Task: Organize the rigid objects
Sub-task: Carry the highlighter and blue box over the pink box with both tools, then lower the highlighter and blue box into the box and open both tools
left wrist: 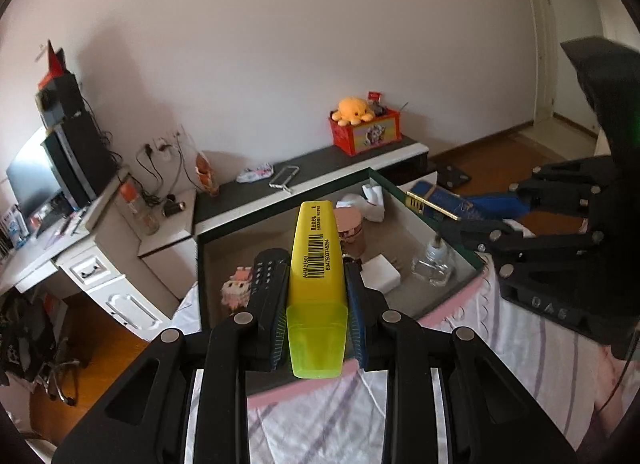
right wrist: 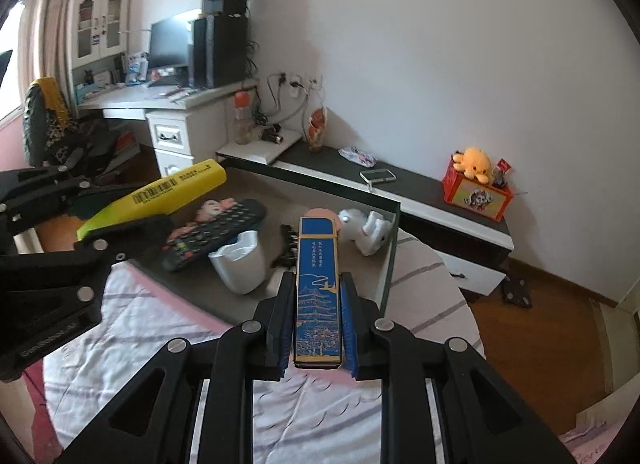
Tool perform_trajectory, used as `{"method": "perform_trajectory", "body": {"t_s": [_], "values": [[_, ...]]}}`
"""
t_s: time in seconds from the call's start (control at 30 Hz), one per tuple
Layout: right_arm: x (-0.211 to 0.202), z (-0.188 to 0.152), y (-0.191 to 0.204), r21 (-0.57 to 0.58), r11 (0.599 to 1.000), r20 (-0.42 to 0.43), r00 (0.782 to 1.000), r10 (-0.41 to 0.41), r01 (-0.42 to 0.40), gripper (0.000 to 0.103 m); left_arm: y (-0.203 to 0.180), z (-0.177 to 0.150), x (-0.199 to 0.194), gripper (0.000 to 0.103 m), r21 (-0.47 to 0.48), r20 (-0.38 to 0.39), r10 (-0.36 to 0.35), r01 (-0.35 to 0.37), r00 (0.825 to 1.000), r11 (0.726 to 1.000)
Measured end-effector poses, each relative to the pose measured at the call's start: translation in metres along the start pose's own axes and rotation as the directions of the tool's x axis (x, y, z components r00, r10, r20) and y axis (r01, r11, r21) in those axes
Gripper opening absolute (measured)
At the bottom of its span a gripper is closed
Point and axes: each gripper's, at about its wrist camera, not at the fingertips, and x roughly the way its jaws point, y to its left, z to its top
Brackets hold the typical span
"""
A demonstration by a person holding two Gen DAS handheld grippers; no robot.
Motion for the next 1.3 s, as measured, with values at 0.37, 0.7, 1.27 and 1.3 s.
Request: {"method": "perform_trajectory", "body": {"t_s": [0.37, 0.7, 1.27, 1.3], "values": [[0.080, 0.001, -0.011, 0.055, 0.998, -0.120, 0.992, 0.030, -0.024, 0.021, -0.002, 0.008, 0.087, 0.027, -0.010, -0.138, -0.028, 0.027, 0.990, 1.000], [0.088, 0.007, -0.016, 0.081, 0.997, -0.107, 0.994, -0.008, 0.016, 0.022, -0.009, -0.002, 0.112, 0.027, -0.024, -0.163, -0.027, 0.023, 0.986, 0.999], [0.000, 0.003, -0.023, 0.155, 0.988, 0.075, 0.997, -0.026, 0.015, 0.086, 0.024, -0.014, 0.013, 0.103, -0.123, 0.016, 0.073, -0.070, 0.997, 0.990], [-0.011, 0.002, -0.018, 0.146, 0.989, 0.089, 0.995, -0.035, 0.022, 0.086, 0.022, -0.016, 0.006, 0.103, -0.120, 0.024, 0.077, -0.074, 0.997, 0.990]]}}
